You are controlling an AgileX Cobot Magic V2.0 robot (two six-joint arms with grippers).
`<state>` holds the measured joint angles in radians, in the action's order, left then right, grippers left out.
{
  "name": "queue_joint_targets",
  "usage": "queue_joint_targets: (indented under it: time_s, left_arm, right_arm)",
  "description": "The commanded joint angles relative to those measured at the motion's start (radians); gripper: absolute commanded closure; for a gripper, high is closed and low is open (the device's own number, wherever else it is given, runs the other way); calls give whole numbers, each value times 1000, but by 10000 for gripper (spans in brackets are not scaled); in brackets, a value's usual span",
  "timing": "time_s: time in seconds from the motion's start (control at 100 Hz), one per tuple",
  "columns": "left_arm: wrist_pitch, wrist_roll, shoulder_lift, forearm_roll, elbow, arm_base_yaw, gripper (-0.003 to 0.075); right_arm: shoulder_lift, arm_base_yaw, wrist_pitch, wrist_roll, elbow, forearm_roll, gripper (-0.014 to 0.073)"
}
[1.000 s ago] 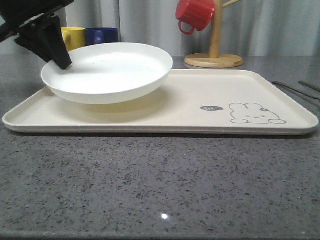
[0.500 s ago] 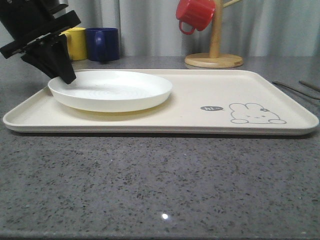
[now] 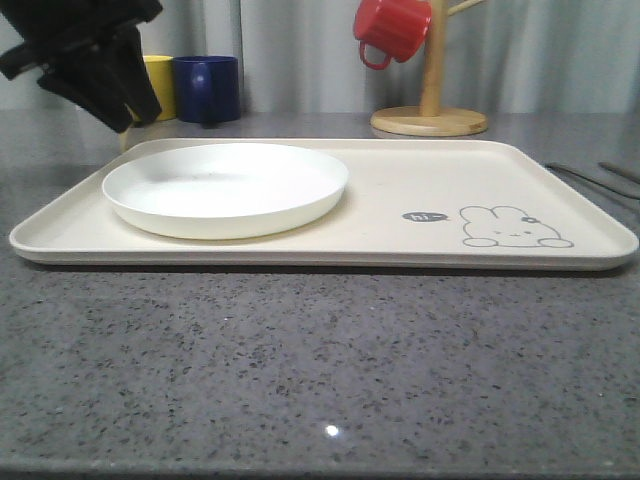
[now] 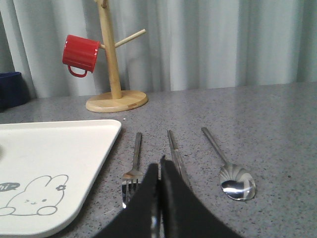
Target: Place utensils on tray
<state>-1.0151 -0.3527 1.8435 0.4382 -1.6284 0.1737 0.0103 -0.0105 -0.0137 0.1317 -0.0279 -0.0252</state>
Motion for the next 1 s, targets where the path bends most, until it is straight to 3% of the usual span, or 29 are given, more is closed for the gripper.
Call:
queue_joint_targets:
  time_s: [0.0,0.2,0.54,0.85,0.99]
  left_arm:
    - [90,10,-120,39,2,7,482]
    - [300,10,-318,4,174,5,482]
    - [714,10,-733,-6,638,5,486]
    - [929,10,-1119,-27,999,5,486]
    - [942,10,-1272,-47,1095,5,486]
  right_arm:
    - [22,6,-84,-10,18,-2,662]
    - [22,6,-84,-10,18,-2,662]
    - [22,6,-84,-10,18,-2,662]
    - [22,6,-84,-10,18,-2,662]
    - [22,6,-84,-10,18,-2,662]
